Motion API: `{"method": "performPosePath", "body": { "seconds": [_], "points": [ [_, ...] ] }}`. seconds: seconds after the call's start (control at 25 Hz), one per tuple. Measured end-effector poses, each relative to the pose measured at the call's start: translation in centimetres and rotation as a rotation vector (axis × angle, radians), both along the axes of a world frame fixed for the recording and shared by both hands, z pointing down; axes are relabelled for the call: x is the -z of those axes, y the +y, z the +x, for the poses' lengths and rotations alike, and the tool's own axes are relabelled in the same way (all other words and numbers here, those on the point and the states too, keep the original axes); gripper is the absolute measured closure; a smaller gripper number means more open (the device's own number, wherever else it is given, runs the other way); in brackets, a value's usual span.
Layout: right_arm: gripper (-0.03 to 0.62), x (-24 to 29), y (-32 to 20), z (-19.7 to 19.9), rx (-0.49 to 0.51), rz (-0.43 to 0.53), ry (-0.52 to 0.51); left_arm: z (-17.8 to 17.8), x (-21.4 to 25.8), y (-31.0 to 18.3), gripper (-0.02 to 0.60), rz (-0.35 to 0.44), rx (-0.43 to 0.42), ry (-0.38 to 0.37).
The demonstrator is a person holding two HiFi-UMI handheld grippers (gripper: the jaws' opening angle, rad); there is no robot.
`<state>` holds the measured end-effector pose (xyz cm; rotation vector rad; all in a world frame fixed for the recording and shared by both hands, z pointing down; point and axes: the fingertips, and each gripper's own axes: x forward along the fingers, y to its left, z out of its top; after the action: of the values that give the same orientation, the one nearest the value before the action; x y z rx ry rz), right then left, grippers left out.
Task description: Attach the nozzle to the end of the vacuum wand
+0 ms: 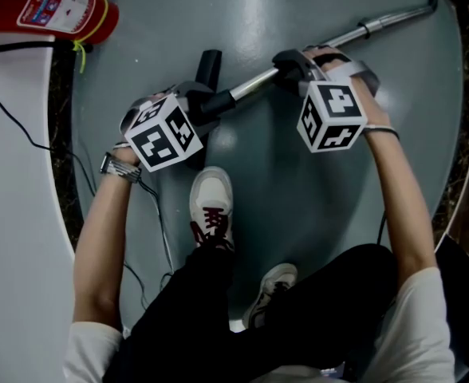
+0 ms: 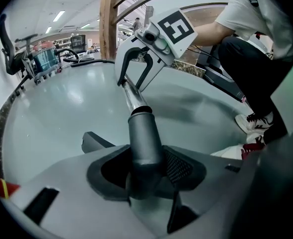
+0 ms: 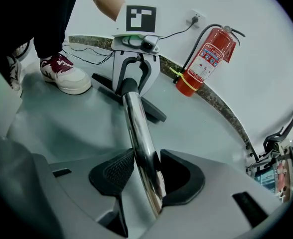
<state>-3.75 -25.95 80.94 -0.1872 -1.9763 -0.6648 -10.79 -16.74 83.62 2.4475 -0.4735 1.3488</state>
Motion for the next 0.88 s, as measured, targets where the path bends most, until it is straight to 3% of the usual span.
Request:
{"method": "performPosePath", "body": {
  "seconds": [0.32,0.64,0.88],
  "points": [
    [0.418,-0.2,-0.1,-0.1,-0.002,0.009,0.006,0.3,0.9,-0.3,0.386,-0.024,0.051,0.036],
    [0.419,-0.3,-0.3,-0.5,-0.016,0.06,0.013,-0.1,0.4,-0.5,0.387,-0.002,0.112,0.027],
    [0.419,-0.7,-0.6,-1.1,-0.05,0.079,-0.003,-0.7,0.0,-1.0,0.387,0.021,0.11,-0.006]
  ]
}}
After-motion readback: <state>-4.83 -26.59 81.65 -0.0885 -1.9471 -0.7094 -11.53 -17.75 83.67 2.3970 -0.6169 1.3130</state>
